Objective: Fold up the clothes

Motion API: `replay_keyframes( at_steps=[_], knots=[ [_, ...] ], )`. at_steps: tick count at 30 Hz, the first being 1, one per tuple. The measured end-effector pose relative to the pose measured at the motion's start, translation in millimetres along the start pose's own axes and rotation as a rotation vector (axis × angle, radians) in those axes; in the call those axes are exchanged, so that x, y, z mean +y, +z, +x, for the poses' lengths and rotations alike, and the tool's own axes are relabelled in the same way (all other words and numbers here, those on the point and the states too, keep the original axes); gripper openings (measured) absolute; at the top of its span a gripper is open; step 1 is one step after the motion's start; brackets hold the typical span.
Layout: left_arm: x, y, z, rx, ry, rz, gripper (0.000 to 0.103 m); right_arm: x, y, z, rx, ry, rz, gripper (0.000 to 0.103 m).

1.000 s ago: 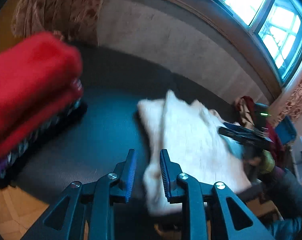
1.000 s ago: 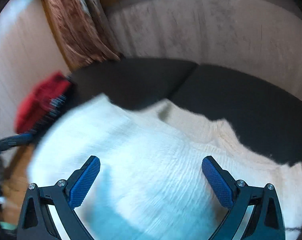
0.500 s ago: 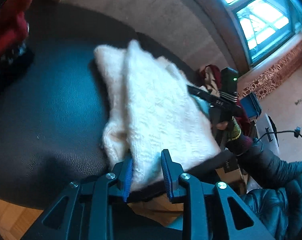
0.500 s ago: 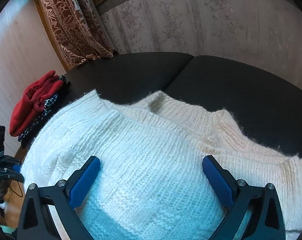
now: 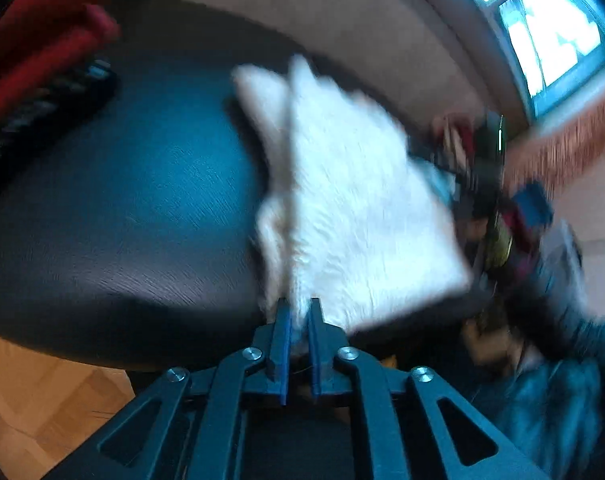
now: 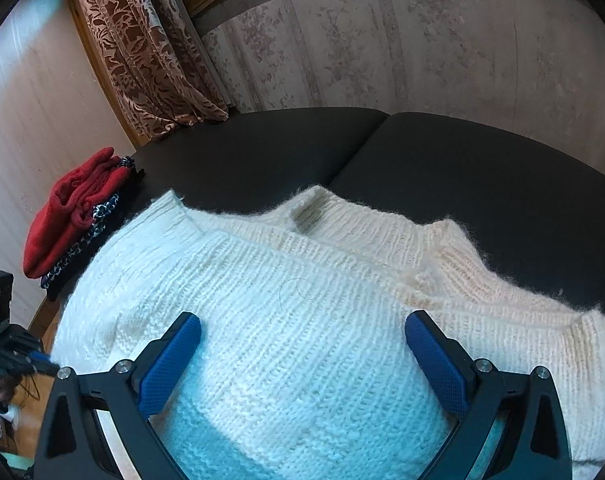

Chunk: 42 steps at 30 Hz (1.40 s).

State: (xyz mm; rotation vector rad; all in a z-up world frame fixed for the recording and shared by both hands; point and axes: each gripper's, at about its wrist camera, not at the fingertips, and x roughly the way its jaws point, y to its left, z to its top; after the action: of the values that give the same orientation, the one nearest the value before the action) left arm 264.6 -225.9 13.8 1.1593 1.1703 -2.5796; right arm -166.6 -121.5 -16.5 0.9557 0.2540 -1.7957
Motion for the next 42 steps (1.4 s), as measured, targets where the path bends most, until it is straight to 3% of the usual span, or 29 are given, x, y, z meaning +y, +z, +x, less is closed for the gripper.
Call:
replay_keyframes(
  at_steps=[2, 4, 6, 10, 15, 17, 18, 19, 22, 24, 25, 29, 32, 35, 38, 42],
  knots=[
    [4, 14, -13, -0.095, -0.037, -0.040, 0.018, -1, 0, -1, -0.002, 0.005, 0.005, 0.103],
    [-4, 39, -13, -0.154, 0.006, 0.000, 0.020, -2, 0, -2, -0.004, 0.010, 0.009, 0.103],
    [-9, 64, -4, -0.153, 0.046, 0.050, 0.021, -2, -1, -3, -0.008, 0.015, 0.013, 0.103],
    [-28, 107, 43, -0.061, 0.089, 0.156, 0.022, -3, -1, -5, -0.012, 0.021, 0.018, 0.103],
    [-34, 120, 85, 0.072, 0.142, 0.241, 0.023, -6, -2, -6, -0.018, 0.037, 0.029, 0.103],
    [-34, 121, 83, 0.054, 0.156, 0.235, 0.022, -8, -2, -7, -0.023, 0.048, 0.037, 0.103],
    [-33, 121, 81, 0.042, 0.163, 0.230, 0.008, -9, -2, -8, -0.027, 0.056, 0.043, 0.103],
    [-33, 121, 79, 0.030, 0.169, 0.225, 0.005, -10, -2, -9, -0.031, 0.066, 0.050, 0.103],
    [-25, 113, 73, -0.022, 0.291, 0.195, 0.004, -11, -3, -11, -0.041, 0.079, 0.062, 0.103],
    [-5, 108, 76, -0.015, 0.322, 0.112, 0.004, -13, -4, -11, -0.047, 0.090, 0.071, 0.103],
    [1, 106, 74, -0.033, 0.304, 0.074, 0.004, -14, -3, -11, -0.050, 0.096, 0.076, 0.103],
    [-21, 106, 52, -0.127, 0.325, 0.099, 0.004, -15, -3, -11, -0.050, 0.100, 0.080, 0.103],
    [-40, 107, 35, -0.186, 0.311, 0.135, 0.014, -15, -3, -11, -0.050, 0.101, 0.082, 0.103],
    [-79, 108, 41, -0.127, 0.258, 0.278, 0.018, -13, -3, -10, -0.046, 0.093, 0.083, 0.103],
    [-114, 108, 78, -0.022, 0.292, 0.443, 0.019, -9, 1, -9, -0.008, 0.064, 0.073, 0.103],
    [-125, 118, 128, 0.110, 0.340, 0.471, 0.025, -7, 8, -22, 0.028, 0.011, 0.075, 0.103]
  ],
)
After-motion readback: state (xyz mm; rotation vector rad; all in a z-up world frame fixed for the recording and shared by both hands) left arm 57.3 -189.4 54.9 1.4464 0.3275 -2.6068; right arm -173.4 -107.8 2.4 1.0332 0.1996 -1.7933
